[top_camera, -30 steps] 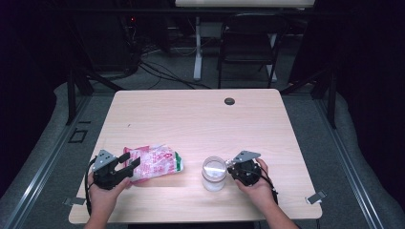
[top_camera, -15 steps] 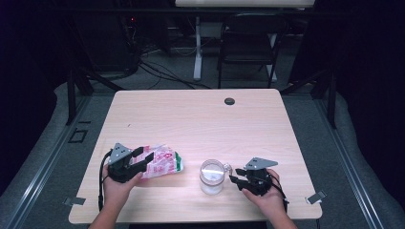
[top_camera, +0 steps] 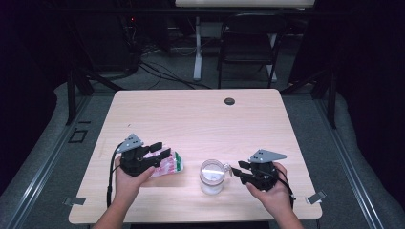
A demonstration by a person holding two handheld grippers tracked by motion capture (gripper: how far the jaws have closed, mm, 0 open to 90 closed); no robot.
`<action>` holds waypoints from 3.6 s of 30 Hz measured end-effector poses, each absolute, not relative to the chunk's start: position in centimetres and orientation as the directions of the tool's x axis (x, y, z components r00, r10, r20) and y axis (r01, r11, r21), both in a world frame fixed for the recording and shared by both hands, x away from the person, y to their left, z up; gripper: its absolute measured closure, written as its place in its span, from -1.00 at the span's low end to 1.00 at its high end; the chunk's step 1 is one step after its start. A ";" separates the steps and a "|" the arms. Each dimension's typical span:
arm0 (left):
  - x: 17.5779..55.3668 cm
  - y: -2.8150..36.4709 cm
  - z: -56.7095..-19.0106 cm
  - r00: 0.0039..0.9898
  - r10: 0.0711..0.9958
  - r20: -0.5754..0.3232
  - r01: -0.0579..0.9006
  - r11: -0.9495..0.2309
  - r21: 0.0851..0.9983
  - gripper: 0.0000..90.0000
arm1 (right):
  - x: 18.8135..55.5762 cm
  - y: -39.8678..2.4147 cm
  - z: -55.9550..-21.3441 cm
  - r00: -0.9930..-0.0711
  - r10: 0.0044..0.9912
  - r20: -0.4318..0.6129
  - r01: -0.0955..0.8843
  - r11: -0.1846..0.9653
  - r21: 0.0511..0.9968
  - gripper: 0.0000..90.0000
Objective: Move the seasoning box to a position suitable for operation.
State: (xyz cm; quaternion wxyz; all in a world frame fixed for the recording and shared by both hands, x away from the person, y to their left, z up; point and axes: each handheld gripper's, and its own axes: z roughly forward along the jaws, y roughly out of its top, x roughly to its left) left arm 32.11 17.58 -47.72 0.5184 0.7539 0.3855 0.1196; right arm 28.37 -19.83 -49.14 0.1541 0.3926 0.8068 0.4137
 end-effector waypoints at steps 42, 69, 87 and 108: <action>30.6 10.3 -51.1 0.838 0.517 -0.175 0.443 -0.457 0.771 0.64 | 30.7 -18.5 -48.5 -0.594 0.765 0.249 0.622 0.240 0.746 0.83; 30.2 9.8 -51.6 0.875 0.458 -0.157 0.411 -0.530 0.742 0.99 | 30.7 -18.3 -48.7 -0.600 0.764 0.238 0.622 0.258 0.739 0.91; 30.0 9.7 -51.3 0.874 0.451 -0.178 0.413 -0.498 0.763 0.99 | 30.8 -18.4 -48.9 -0.597 0.763 0.248 0.623 0.246 0.742 0.91; 30.2 9.4 -49.7 0.875 0.457 -0.161 0.385 -0.452 0.805 0.91 | 28.5 -17.9 -47.7 -0.650 0.735 0.194 0.570 0.302 0.765 0.61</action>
